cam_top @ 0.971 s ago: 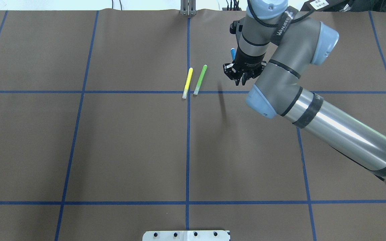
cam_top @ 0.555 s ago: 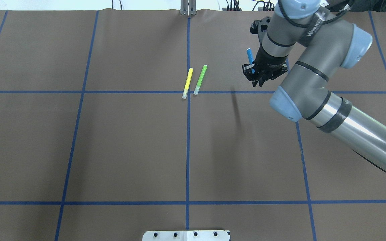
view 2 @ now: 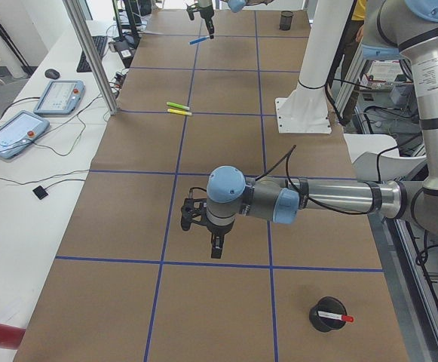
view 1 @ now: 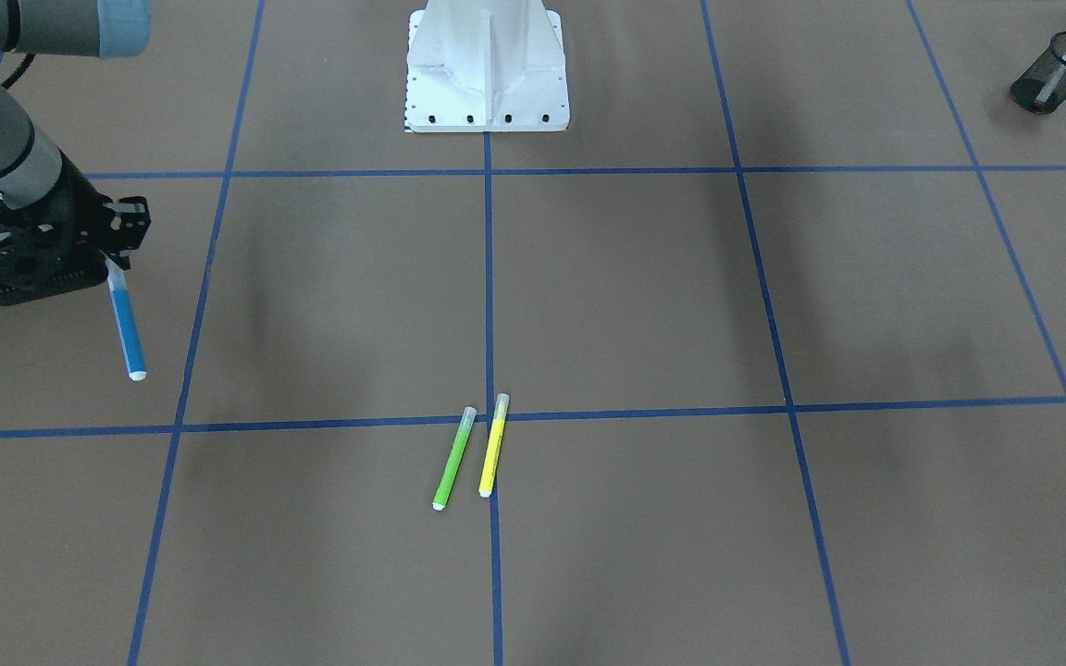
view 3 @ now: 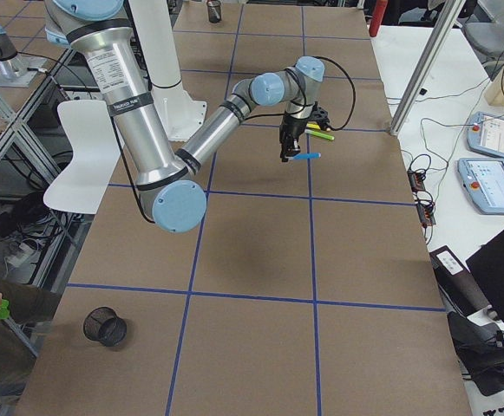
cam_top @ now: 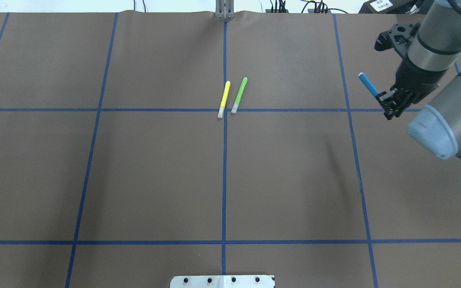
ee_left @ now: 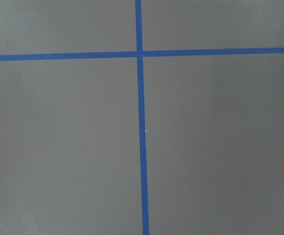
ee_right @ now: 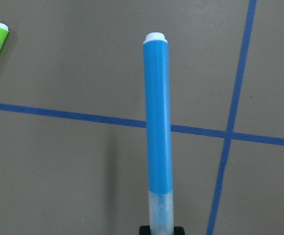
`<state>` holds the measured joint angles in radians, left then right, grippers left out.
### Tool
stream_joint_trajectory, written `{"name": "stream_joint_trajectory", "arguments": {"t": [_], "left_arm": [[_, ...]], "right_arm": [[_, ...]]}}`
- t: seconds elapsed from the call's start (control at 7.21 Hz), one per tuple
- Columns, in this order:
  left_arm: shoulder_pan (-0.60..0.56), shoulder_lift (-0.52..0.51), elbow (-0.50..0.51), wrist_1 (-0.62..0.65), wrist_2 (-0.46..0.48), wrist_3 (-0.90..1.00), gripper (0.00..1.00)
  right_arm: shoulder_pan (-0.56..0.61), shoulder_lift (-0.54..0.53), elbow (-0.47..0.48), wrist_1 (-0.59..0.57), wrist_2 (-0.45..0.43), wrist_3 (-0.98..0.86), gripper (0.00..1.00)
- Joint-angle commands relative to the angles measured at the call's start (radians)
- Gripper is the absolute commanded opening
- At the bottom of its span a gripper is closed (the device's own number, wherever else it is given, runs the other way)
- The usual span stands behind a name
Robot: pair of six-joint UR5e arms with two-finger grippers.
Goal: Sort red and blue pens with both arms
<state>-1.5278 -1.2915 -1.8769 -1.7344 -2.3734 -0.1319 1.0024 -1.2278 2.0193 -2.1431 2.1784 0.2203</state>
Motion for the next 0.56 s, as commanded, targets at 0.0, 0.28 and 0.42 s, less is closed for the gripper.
{"name": "stream_joint_trajectory", "arguments": {"t": [0.0,0.28,0.42], "left_arm": [[0.0,0.0,-0.002,-0.001,-0.001,0.0,1.0],[0.0,0.0,-0.002,-0.002,-0.001,0.0,1.0],[0.0,0.003,-0.007,-0.002,-0.001,0.0,1.0]], "right_arm": [[0.059,-0.216,0.109,-0.052,-0.009,-0.249,0.0],[0.113,-0.403,0.182,-0.052,-0.012,-0.391,0.0],[0.143,-0.491,0.199,-0.054,-0.043,-0.488,0.0]]}}
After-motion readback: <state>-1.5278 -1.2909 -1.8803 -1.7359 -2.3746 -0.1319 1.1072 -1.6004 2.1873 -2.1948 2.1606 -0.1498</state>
